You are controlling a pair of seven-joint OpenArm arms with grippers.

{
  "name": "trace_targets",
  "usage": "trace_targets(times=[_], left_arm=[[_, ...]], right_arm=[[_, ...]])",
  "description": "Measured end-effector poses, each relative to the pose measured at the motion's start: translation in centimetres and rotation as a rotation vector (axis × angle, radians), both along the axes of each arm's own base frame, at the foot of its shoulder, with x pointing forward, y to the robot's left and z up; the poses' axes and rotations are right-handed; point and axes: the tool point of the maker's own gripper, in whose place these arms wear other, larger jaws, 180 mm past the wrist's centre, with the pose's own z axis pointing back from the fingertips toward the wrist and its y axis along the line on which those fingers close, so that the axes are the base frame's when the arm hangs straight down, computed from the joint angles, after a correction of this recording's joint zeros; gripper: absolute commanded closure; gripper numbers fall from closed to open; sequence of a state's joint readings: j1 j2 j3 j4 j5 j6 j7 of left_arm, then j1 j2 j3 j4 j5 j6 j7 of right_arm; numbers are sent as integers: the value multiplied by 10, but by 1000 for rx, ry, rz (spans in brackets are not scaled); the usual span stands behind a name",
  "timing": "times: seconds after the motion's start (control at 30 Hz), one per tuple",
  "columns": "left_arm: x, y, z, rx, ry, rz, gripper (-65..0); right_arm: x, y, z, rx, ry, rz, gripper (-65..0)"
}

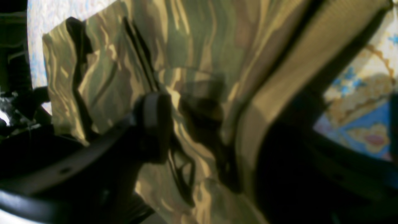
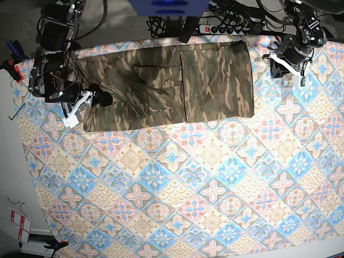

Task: Fold the T-shirt properly
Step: 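Grasp the shirt end with the right gripper, then fold the grasped end with the right gripper toward the shirt's middle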

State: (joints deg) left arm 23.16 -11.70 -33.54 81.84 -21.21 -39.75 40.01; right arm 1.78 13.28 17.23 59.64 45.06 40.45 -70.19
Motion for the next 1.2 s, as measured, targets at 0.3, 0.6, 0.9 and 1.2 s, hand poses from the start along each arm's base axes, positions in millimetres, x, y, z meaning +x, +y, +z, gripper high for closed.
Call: trace_targets(times=[0.3,0.6,0.9,1.2], left_arm=[[-2,0,-1,1,4,0,0],[-2,0,-1,1,4,0,0],[-1,0,0,1,4,0,0],[-2,0,-1,1,4,0,0]], right_arm=[[0,-2,-2,-14,0,-5,-179],[-5,3,-6,-8,20,8,0],[-3,2,-5,-12,16,9,0],[11,-7,-8,-136,4,82,0]])
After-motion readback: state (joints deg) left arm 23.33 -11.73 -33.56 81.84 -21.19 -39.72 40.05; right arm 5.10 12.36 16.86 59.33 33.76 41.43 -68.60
